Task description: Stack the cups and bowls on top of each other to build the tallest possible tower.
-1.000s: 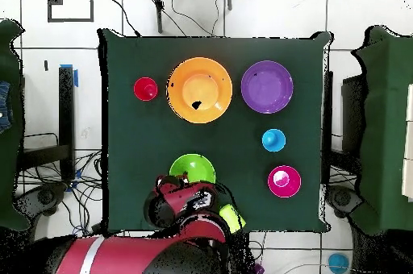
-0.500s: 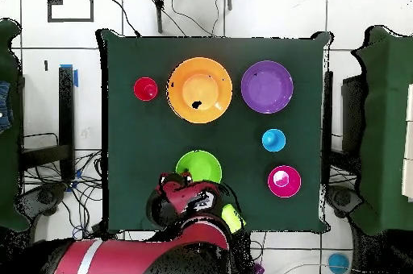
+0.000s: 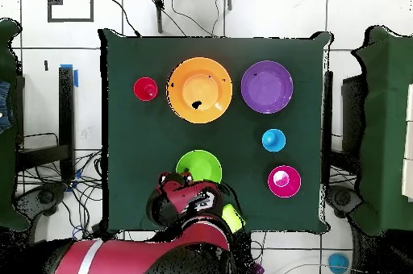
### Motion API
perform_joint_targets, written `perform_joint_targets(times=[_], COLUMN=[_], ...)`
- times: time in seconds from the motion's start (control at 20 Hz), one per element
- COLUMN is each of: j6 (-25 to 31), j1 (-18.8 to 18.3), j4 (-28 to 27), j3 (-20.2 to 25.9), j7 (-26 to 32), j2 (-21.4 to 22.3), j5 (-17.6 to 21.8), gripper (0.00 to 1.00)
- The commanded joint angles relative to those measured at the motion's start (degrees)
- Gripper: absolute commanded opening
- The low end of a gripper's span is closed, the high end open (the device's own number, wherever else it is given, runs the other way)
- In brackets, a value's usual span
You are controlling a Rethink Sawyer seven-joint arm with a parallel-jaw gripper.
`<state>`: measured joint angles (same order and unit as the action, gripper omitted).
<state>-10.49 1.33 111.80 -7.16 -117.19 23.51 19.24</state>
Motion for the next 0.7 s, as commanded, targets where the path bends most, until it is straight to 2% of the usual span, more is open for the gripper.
perform_joint_targets(times=[0.05, 0.25, 0.4, 0.7], j6=[9.8, 17.4, 22.6, 36.6], j1=[-1.4, -0.4, 0.0, -0.1], j4=[-5.1, -3.2, -3.8, -4.3], j3=[6.5, 7.1, 7.6, 9.0], j7=[-3.9, -4.6, -4.2, -2.2], j2=[1.9, 8.5, 11.8, 20.1], j5=[-2.4, -5.3, -6.7, -10.0], gripper=[0.0, 0.0, 0.0, 0.0])
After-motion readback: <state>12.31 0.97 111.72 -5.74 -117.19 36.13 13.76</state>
